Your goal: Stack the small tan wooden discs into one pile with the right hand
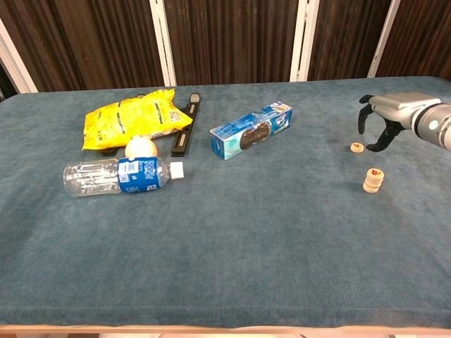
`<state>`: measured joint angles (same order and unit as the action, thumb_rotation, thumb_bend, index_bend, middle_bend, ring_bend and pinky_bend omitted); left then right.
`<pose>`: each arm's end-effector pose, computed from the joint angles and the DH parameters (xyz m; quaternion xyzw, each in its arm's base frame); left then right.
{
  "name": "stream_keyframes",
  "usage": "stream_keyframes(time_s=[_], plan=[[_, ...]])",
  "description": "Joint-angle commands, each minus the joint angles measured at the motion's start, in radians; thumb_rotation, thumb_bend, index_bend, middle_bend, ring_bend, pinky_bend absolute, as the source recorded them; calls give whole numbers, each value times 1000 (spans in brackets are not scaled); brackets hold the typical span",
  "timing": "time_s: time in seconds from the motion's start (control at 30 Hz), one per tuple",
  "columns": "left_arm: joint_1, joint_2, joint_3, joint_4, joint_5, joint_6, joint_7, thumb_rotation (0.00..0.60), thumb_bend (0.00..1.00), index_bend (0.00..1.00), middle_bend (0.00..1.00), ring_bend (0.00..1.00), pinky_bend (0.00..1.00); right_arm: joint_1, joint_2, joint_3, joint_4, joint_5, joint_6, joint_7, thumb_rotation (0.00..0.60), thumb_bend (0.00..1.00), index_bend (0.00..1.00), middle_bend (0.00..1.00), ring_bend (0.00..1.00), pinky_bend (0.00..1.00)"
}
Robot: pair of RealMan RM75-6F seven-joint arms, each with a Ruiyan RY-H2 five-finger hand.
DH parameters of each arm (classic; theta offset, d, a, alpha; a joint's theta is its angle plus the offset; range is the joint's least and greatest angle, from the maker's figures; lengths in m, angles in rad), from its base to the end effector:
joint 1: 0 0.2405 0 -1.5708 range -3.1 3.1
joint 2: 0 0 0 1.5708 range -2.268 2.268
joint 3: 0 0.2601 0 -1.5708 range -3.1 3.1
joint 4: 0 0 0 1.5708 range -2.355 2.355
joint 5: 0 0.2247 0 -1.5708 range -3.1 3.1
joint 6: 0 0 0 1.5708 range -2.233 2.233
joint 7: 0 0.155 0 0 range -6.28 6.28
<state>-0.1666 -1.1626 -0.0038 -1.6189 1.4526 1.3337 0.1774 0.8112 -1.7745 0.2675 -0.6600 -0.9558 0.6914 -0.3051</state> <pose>-0.3174 0.2061 0.1062 -0.6623 -0.3865 -0.3089 0.5626 -0.2747 -0.4660 -0.0100 0.6713 -0.3901 0.2244 0.5890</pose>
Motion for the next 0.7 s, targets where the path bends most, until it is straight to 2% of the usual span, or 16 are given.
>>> stream_keyframes(time_s=[0.03,0.27,0.7], plan=[[-1,0,0,1,-2,-1,1,600,490,0,0,0,29,15,-31,5,43,5,-24,-2,600,416,532,28,0,15],[-1,0,-1,-1,-6,-2,4,600,490,0,0,0,29,28,-66,12,93,-6,-45,12,600,416,544,28,0,15],[1,4,1,-4,-6,4,2,600,489,0,0,0,30,31,-87,21,122,-27,-62,31,600,458,587,26,0,27]])
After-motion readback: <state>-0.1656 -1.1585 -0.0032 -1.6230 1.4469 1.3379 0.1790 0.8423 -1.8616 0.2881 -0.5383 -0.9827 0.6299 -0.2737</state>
